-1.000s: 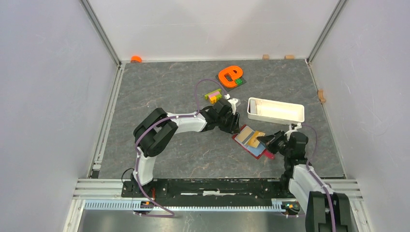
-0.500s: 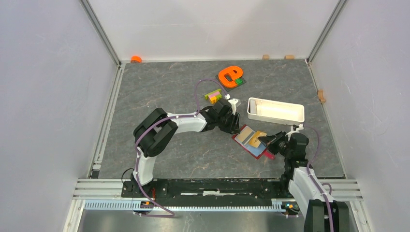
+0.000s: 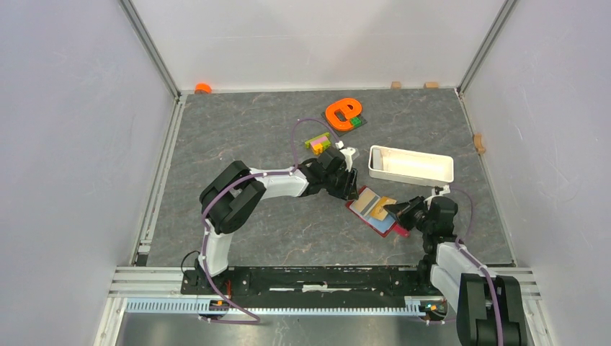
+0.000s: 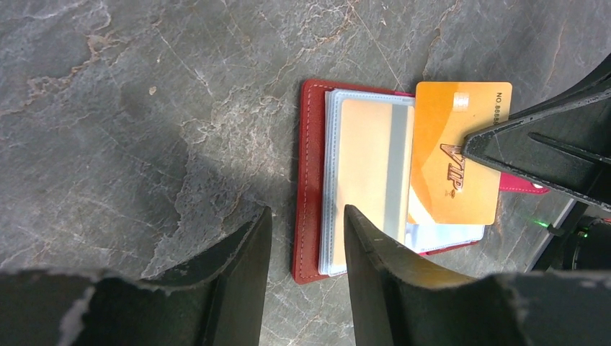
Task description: Put the credit cards into the card holder
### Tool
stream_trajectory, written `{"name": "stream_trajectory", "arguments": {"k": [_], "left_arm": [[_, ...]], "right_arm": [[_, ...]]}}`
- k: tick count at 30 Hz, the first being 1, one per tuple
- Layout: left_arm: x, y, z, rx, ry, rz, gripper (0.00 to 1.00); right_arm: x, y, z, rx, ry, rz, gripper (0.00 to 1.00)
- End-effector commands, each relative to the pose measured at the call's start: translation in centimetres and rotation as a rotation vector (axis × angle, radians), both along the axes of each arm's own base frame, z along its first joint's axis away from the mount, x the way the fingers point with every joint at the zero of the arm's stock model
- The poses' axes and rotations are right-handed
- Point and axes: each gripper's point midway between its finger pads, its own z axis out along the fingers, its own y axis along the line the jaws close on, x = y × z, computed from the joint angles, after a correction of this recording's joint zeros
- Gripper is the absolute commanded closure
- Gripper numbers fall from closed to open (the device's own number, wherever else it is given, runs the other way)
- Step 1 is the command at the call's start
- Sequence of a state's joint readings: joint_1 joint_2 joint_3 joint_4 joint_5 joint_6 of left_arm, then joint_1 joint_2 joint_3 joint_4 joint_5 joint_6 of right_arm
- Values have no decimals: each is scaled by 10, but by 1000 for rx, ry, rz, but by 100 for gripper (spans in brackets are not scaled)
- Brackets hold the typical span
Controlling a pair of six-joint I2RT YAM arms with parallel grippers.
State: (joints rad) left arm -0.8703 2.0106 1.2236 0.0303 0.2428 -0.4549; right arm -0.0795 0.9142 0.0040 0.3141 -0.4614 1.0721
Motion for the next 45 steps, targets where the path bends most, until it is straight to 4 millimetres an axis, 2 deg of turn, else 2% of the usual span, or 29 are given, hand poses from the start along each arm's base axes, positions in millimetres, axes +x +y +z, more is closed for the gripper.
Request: {"name": "stream_trajectory", "arguments": {"k": [1,8,21,31,34,38,45], "left_arm": [[-1,-5,-8,-1,6,-20,51],[-2,-4,-7,-2,9,-22,52],[-16,5,-21,15,40,-6,55],[-55,18,-18,-34,97,31,58],[-65,22,-14,-63,115,43,58],[-70,34,-4,-73,108,72,57],[-81,49,23,-95,121,94,49]], "right_arm": [[-82,5,-80,19,215,-13,100],[-85,7,-80,33,221,-12,100],[-92,10,-84,41,229,-2,100],[-105,2,-101,-55,280,9,100],[-106,0,-103,-81,283,24,100],[-108,3,-102,-115,300,92,100],[-107,9,-99,-169,307,225,100]]}}
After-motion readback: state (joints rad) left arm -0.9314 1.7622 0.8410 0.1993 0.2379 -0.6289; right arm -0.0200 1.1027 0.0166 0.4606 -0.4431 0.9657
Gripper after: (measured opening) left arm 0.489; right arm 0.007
